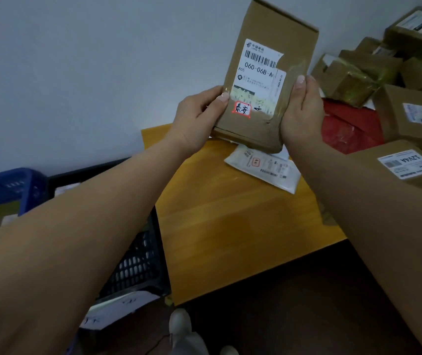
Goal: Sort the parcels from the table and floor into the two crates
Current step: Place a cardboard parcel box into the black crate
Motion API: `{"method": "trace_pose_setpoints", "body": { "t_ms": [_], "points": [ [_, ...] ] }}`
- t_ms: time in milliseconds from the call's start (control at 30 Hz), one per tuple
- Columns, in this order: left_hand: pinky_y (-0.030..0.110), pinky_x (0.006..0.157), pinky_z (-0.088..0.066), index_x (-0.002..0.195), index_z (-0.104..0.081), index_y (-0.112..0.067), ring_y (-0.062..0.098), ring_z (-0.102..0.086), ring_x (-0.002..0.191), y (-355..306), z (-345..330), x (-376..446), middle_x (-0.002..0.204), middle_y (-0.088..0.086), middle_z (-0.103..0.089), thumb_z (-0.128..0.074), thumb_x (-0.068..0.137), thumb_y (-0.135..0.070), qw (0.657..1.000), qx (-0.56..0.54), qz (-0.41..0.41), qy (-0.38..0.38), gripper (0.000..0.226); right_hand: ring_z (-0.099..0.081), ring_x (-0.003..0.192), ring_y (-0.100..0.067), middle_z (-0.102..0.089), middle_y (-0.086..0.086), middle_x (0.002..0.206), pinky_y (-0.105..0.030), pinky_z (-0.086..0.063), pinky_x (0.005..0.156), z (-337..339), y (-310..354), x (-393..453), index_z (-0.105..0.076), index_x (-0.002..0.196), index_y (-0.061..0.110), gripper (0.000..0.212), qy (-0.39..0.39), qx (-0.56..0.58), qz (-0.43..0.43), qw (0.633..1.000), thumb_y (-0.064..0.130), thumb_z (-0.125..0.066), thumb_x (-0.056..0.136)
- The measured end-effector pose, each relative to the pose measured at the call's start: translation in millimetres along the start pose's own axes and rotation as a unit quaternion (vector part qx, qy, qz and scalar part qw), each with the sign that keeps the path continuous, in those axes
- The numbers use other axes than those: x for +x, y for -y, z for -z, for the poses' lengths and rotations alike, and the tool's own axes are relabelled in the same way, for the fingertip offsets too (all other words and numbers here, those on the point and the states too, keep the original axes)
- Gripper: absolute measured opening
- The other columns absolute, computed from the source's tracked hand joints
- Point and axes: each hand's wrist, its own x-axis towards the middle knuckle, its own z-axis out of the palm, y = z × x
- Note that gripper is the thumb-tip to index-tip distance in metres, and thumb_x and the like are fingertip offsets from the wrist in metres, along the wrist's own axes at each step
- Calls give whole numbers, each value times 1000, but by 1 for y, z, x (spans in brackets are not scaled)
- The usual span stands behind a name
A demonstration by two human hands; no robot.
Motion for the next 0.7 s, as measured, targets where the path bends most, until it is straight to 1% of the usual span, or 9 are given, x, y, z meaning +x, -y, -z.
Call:
{"method": "trace_pose_setpoints", "body": {
  "t_ms": [67,200,233,300,367,467,500,600,700],
  "points": [
    [39,77,-58,122,-64,-18,18,-66,99,10,13,-13,107,-2,-70,-40,100,-31,1000,10,8,-6,35,-55,83,5,-60,12,95,-15,-45,81,-15,-3,-11,-54,127,6,38,16,-10,-4,1000,27,-29,107],
    [46,67,-59,122,-63,-17,32,-65,96,34,48,-35,108,9,-69,-40,102,-28,999,15,44,-27,32,-53,91,0,-57,14,100,2,-36,73,-56,1,-34,-53,131,8,39,51,-35,-5,998,28,-30,106],
    [46,68,-59,122,-63,-16,32,-64,98,41,60,-40,110,11,-68,-39,103,-26,998,17,54,-31,32,-52,88,3,-56,16,97,0,-36,73,-68,4,-39,-52,131,8,39,61,-37,-6,997,29,-30,106],
    [43,72,-59,123,-63,-13,30,-63,101,57,87,-53,113,10,-67,-38,104,-25,996,30,73,-44,33,-52,84,7,-54,21,91,-10,-41,78,-98,9,-51,-51,131,9,40,88,-36,-13,995,33,-31,106],
    [37,68,-59,128,-58,-12,25,-62,101,74,121,-68,114,9,-65,-38,104,-26,992,61,85,-71,34,-53,85,7,-55,19,92,-17,-42,81,-136,16,-66,-48,132,8,42,125,-35,-19,991,37,-33,105],
    [23,58,-57,135,-46,-18,18,-61,97,102,183,-95,110,10,-61,-41,103,-32,980,82,122,-133,35,-55,110,-14,-58,-3,119,-29,-43,93,-208,34,-96,-41,135,4,52,184,-23,-52,981,45,-34,103],
    [23,59,-57,133,-46,-20,17,-61,95,110,205,-105,106,8,-61,-42,102,-33,976,89,135,-146,34,-52,116,-19,-55,-8,127,-32,-43,96,-233,40,-108,-39,135,4,55,201,-17,-72,977,47,-34,102],
    [26,60,-59,128,-44,-19,13,-59,92,136,268,-130,98,-2,-56,-42,102,-35,963,94,179,-177,30,-47,119,-19,-47,-8,136,-32,-41,97,-301,59,-145,-35,139,7,60,268,-18,-110,957,52,-39,99],
    [34,63,-61,125,-42,-16,16,-61,93,163,313,-146,98,-2,-56,-44,102,-35,948,85,229,-203,30,-50,115,-17,-49,-4,131,-32,-46,91,-351,64,-177,-36,137,10,59,340,-35,-107,934,52,-47,96]
  ]
}}
